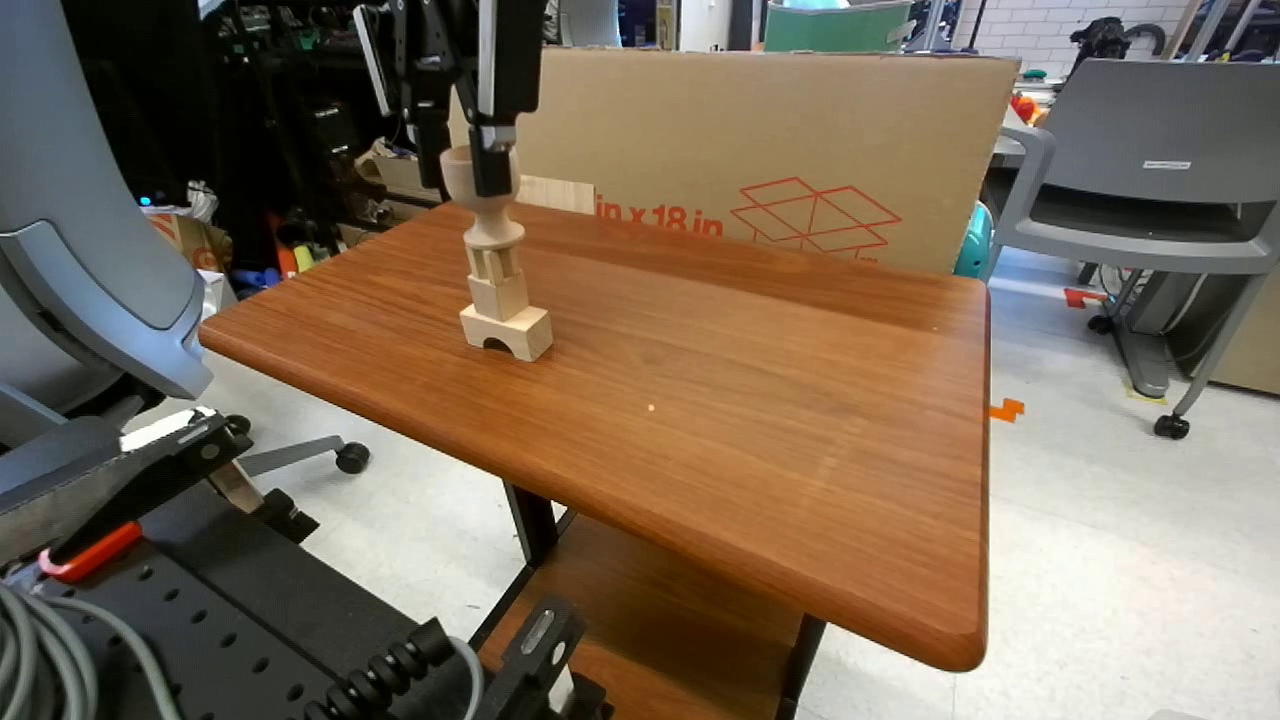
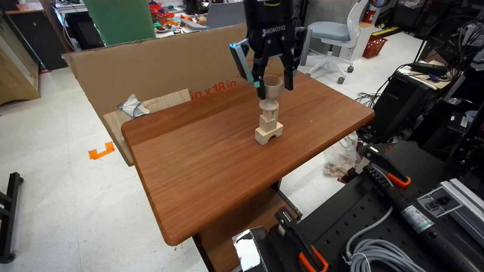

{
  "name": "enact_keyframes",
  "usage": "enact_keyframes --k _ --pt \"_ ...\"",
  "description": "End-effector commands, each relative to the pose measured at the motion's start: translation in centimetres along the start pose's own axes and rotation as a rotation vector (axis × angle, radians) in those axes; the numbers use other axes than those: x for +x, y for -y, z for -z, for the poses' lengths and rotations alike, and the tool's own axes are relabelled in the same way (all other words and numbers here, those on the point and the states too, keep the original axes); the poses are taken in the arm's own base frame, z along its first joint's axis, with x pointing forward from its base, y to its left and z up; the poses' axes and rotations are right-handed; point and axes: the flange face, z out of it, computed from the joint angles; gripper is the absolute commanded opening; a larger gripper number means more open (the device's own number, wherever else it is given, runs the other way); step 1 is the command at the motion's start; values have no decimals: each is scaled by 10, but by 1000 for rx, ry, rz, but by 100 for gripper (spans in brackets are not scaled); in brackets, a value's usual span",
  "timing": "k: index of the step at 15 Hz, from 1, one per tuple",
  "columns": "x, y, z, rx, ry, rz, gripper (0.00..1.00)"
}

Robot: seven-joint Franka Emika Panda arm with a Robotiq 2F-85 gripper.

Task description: Pick up the wooden wine cup from the table and put it on top of the stack of wooden blocks.

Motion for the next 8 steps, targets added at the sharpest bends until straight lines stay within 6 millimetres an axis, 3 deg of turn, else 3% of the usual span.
enact_keyframes --k 1,4,8 --pt "-4 3 5 11 31 -44 94" --pt "-10 0 10 38 46 -74 100" --pt "-26 -7 45 116 30 -123 100"
